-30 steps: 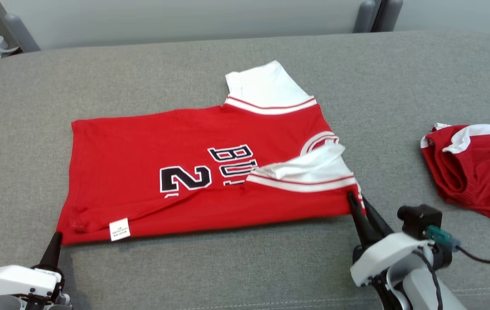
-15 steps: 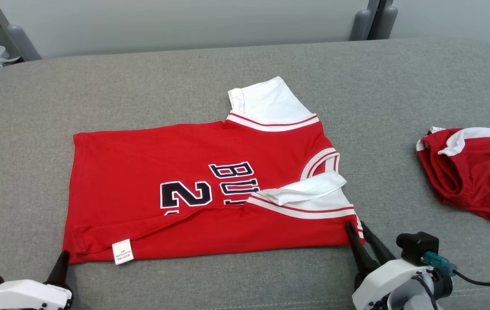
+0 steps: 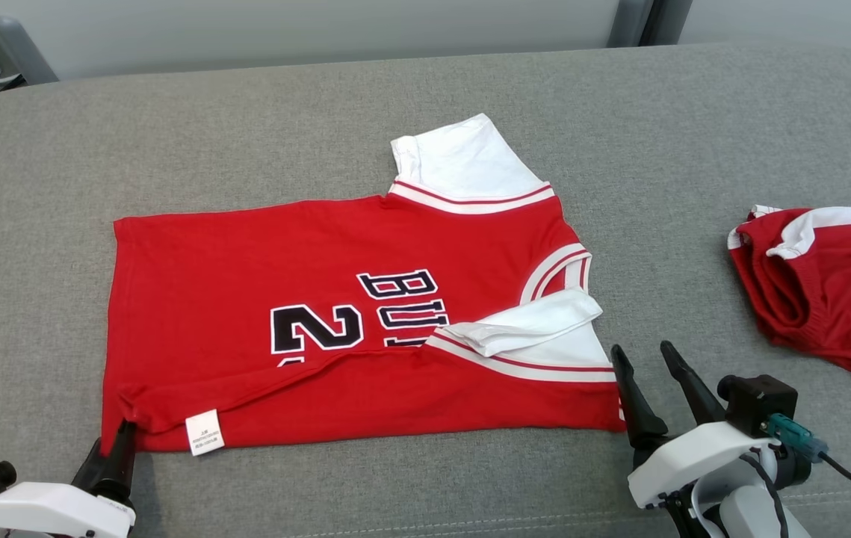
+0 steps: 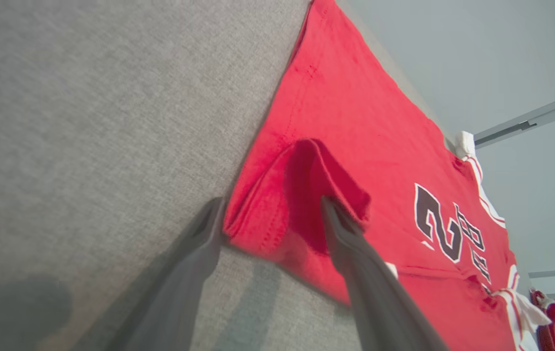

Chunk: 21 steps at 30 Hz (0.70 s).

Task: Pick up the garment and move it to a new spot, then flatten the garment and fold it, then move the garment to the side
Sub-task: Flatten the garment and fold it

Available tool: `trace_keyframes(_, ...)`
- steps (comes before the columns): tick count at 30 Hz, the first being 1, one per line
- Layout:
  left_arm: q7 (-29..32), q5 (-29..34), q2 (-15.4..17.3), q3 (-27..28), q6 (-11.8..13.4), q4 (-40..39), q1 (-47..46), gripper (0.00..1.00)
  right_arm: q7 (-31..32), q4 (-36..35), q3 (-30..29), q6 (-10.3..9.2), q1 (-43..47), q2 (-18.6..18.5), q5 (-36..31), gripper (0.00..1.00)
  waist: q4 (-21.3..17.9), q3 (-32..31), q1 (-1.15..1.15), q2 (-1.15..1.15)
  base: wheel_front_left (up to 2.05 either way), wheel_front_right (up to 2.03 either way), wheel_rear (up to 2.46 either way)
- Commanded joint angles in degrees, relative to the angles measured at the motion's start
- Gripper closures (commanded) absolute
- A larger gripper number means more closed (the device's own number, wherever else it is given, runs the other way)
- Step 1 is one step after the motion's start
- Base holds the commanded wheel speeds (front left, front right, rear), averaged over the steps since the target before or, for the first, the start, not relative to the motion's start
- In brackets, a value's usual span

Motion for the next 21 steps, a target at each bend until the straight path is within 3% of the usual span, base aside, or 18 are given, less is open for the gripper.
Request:
trace_keyframes(1, -0.7, 0.3, 2.4, 1.3, 0.0, -0.9, -2.6, 0.0, -0.3, -1.8, 1.0, 0.0, -0.6, 0.0, -0.2, 0.0, -0.1, 0.1, 0.0, 0.0, 0.0, 0.0, 0.0)
trace_keyframes(14, -5.8, 4.7, 7.4, -0.5, 0.0, -2.9, -12.2, 0.0, -0.3, -7.1, 0.7, 0.0, -4.2, 0.0, -1.2, 0.0, -1.1, 0.9, 0.0, 0.0, 0.0, 0.0, 0.0)
trace_keyframes(21, -6.0, 17.2, 6.3, 6.0, 0.0, -4.7, -11.6, 0.0, -0.3, -9.2, 0.4, 0.0, -6.4, 0.0, -1.9, 0.0, -1.3, -1.2, 0.0, 0.0, 0.0, 0.0, 0.0)
